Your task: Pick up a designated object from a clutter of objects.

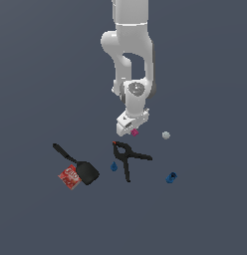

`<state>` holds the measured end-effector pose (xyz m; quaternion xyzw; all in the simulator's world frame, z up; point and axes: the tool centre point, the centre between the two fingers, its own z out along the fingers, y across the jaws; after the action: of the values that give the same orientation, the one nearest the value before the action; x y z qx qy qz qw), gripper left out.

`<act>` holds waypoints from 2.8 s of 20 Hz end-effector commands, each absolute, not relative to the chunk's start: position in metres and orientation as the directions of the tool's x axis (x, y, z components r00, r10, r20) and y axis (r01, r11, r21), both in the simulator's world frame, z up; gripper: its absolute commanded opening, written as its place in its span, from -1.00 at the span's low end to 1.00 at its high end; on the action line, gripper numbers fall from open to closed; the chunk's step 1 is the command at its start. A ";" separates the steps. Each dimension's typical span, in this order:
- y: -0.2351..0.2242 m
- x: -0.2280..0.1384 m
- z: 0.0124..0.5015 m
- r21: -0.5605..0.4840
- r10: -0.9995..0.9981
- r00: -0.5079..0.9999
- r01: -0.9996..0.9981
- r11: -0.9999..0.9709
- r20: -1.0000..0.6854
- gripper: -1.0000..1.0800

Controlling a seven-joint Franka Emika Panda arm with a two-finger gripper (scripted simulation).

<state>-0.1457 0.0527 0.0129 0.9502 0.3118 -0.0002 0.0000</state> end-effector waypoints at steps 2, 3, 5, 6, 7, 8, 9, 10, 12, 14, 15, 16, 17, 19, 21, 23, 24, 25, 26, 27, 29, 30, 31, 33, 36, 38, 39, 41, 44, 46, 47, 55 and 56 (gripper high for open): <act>0.054 -0.145 0.017 0.000 0.593 0.805 0.593 -0.805 0.000 -1.00; 0.054 -0.145 0.019 0.000 0.592 0.806 0.592 -0.806 0.000 -1.00; 0.056 -0.145 0.024 0.000 0.592 0.806 0.592 -0.806 0.000 -1.00; 0.056 -0.145 0.027 0.000 0.592 0.806 0.592 -0.806 0.000 -1.00; 0.057 -0.144 0.031 0.000 0.592 0.806 0.592 -0.806 0.000 -1.00; 0.059 -0.144 0.035 0.001 0.593 0.806 0.593 -0.806 -0.001 -1.00; 0.060 -0.144 0.039 0.001 0.593 0.806 0.593 -0.806 -0.001 -1.00; 0.061 -0.144 0.044 0.001 0.593 0.806 0.593 -0.806 -0.001 -1.00; 0.064 -0.143 0.055 0.001 0.593 0.806 0.593 -0.806 -0.001 -1.00; 0.067 -0.142 0.067 0.001 0.593 0.806 0.593 -0.806 -0.001 -1.00; 0.069 -0.142 0.074 0.001 0.593 0.806 0.593 -0.806 -0.001 -1.00; 0.071 -0.142 0.081 0.001 0.593 0.805 0.593 -0.805 -0.001 -1.00; 0.074 -0.141 0.089 0.001 0.593 0.805 0.593 -0.805 -0.001 -1.00; 0.078 -0.140 0.105 0.001 0.593 0.805 0.593 -0.805 -0.001 -1.00; 0.083 -0.139 0.121 0.001 0.593 0.805 0.593 -0.805 -0.001 -1.00; 0.087 -0.138 0.137 0.000 0.594 0.805 0.594 -0.805 0.000 -1.00; 0.090 -0.138 0.145 0.000 0.594 0.805 0.594 -0.805 0.000 -1.00; 0.092 -0.137 0.153 -0.001 0.594 0.805 0.594 -0.805 0.000 -1.00; 0.094 -0.137 0.161 -0.001 0.594 0.805 0.594 -0.805 0.000 -1.00; 0.097 -0.136 0.169 -0.001 0.594 0.805 0.594 -0.805 0.000 -1.00; 0.101 -0.135 0.185 -0.001 0.594 0.805 0.594 -0.805 0.000 -1.00; 0.103 -0.134 0.193 -0.001 0.594 0.805 0.594 -0.805 0.000 -1.00; 0.106 -0.134 0.202 -0.001 0.594 0.805 0.594 -0.805 0.000 -1.00; 0.110 -0.132 0.218 -0.001 0.594 0.805 0.594 -0.805 0.000 -1.00; 0.117 -0.130 0.244 -0.001 0.594 0.805 0.594 -0.805 0.000 -1.00; 0.122 -0.129 0.261 -0.001 0.594 0.805 0.594 -0.805 0.000 -1.00; 0.125 -0.128 0.270 -0.001 0.594 0.805 0.594 -0.805 0.000 -1.00; 0.129 -0.126 0.286 0.000 0.594 0.805 0.594 -0.805 0.000 -1.00; 0.135 -0.123 0.307 0.000 0.594 0.805 0.594 -0.805 0.000 -1.00; 0.139 -0.122 0.319 0.000 0.594 0.805 0.594 -0.805 0.000 -1.00; 0.140 -0.121 0.325 0.000 0.593 0.805 0.593 -0.805 0.000 -1.00; 0.148 -0.116 0.351 0.000 0.593 0.805 0.593 -0.805 0.000 -1.00; 0.148 -0.116 0.352 0.000 0.593 0.805 0.593 -0.805 0.000 -1.00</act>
<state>-0.1165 0.1474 0.3492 0.9501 0.3120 0.0003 0.0001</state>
